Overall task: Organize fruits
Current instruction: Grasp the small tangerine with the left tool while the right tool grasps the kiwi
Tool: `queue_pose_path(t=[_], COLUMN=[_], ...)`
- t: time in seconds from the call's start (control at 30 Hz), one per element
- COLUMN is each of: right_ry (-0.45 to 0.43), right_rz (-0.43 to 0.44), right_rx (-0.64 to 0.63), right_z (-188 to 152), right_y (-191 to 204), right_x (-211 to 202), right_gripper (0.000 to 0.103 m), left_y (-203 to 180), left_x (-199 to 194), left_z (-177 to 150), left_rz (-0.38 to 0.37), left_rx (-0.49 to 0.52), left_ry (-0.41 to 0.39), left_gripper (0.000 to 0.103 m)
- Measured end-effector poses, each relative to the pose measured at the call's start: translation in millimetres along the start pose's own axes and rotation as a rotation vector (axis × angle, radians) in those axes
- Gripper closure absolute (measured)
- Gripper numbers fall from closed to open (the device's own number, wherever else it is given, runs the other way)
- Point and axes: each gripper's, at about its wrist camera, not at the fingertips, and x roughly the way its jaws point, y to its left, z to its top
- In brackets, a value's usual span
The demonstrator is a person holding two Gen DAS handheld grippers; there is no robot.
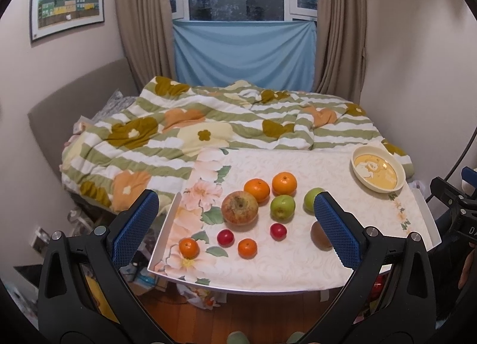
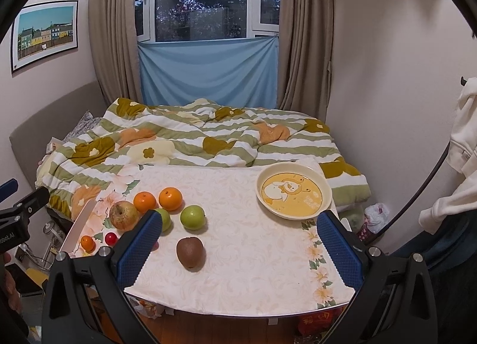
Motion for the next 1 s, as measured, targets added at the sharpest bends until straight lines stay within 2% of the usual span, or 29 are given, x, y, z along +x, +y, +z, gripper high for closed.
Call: queue_pose_path(t=[0.27, 0.53, 0.77, 1.0], right_ry=[0.061, 0.181, 0.220, 0.255], right_rz=[0.059, 0.155, 0.210, 0.243], right_rx=[-0.050, -0.114, -0.154, -0.189], right_z=[-4.3, -33.7, -59.8, -75.0], right_y=[2.0, 8.1, 20.6, 33.8], right_x=[24.5, 83.6, 129.5, 165.4], right_gripper=[0.000, 0.000, 0.000, 0.000], left_y=[0.6, -1.3, -10.0, -13.1], left_x=[23.3, 79.0, 131.6, 168.1], left_z=[-16.0, -54.3, -86.2, -103.7], left_rz=[0.052, 0.060, 0.069, 0.098], left_rx=[-0.020, -0.080, -0.077, -0.084], left_ry=[0.086, 0.204, 0.270, 0.323], left_gripper=[0.000, 0.000, 0.000, 0.000])
